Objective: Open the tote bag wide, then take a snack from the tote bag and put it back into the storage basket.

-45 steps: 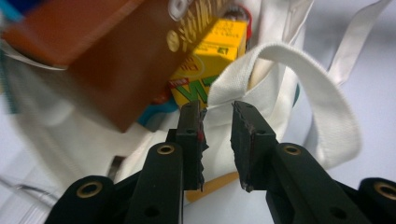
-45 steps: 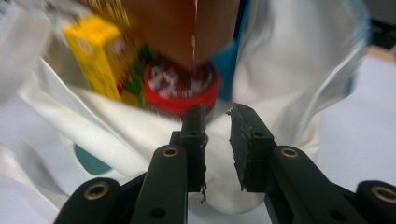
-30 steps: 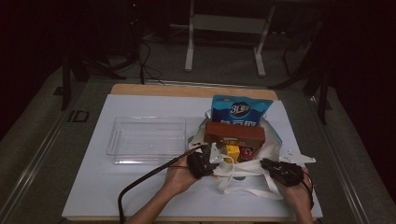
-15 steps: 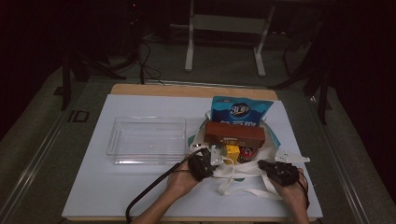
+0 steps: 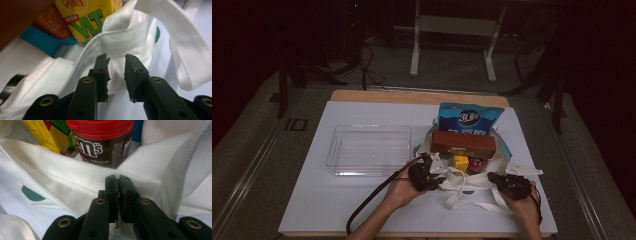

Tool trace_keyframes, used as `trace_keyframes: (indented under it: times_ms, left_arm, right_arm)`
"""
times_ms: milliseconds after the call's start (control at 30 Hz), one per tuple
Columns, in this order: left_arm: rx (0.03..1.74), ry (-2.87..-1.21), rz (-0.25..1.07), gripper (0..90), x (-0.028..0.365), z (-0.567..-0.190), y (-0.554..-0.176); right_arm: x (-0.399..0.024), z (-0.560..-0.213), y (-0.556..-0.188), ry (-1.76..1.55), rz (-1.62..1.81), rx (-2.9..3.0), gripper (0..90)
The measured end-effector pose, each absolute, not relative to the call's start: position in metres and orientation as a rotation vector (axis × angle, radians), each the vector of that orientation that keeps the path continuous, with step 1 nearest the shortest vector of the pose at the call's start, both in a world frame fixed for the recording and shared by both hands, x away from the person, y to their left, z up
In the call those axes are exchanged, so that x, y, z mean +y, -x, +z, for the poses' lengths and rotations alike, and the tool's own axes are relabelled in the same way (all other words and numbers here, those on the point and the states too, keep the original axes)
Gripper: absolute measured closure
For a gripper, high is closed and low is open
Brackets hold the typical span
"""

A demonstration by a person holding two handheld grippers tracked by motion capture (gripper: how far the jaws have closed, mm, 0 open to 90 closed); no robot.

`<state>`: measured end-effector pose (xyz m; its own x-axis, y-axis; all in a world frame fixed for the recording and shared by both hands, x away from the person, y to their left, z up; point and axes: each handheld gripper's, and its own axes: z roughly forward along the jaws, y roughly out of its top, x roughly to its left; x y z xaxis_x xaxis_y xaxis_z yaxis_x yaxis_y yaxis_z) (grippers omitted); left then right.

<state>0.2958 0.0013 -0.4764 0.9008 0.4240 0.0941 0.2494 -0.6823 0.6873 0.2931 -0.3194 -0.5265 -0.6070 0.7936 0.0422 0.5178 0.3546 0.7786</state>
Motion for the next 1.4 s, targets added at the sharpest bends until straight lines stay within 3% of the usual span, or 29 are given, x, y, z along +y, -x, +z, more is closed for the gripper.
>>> trace_keyframes:
  times_ms: [200, 633, 1400]
  left_arm:
    - [0.474, -2.32, 0.272, 65.3, 0.014, -0.468, -0.299]
    - [0.485, -2.205, 0.164, 62.9, 0.047, -0.441, -0.311]
    - [0.409, -2.273, 0.275, 52.0, 0.056, -0.396, -0.333]
  right_arm:
    - [-0.32, -0.528, -0.293, -1.155, 1.137, 2.273, 85.9]
    - [-0.321, -0.53, -0.291, -1.162, 1.148, 2.258, 85.9]
    - [-0.321, -0.531, -0.29, -1.153, 1.165, 2.252, 84.8]
